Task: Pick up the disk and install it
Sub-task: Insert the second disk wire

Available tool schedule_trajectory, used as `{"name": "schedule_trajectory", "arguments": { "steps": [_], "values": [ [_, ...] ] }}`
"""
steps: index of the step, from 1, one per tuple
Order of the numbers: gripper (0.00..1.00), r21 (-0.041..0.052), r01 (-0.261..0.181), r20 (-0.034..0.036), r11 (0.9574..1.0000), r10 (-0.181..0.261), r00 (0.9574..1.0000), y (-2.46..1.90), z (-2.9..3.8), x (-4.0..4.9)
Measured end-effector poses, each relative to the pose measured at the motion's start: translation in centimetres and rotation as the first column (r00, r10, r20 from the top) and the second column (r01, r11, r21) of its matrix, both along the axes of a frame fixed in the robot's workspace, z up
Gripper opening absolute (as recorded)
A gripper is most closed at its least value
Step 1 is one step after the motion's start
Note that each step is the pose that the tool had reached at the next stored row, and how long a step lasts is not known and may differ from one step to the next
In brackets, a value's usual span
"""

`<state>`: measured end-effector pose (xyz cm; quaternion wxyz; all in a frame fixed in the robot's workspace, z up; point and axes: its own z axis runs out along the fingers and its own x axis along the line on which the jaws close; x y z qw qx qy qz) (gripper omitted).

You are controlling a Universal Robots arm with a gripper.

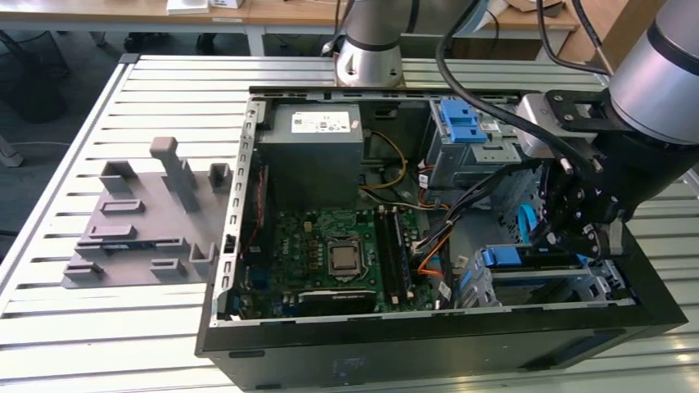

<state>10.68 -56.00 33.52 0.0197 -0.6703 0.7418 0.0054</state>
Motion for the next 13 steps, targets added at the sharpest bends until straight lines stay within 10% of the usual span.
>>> {"name": "schedule_trajectory", "arguments": {
  "steps": [13],
  "values": [
    [0.15,0.0001,0.000,-0.0006,1.0000,0.000,1.0000,0.00,1.29,0.00]
  ]
}}
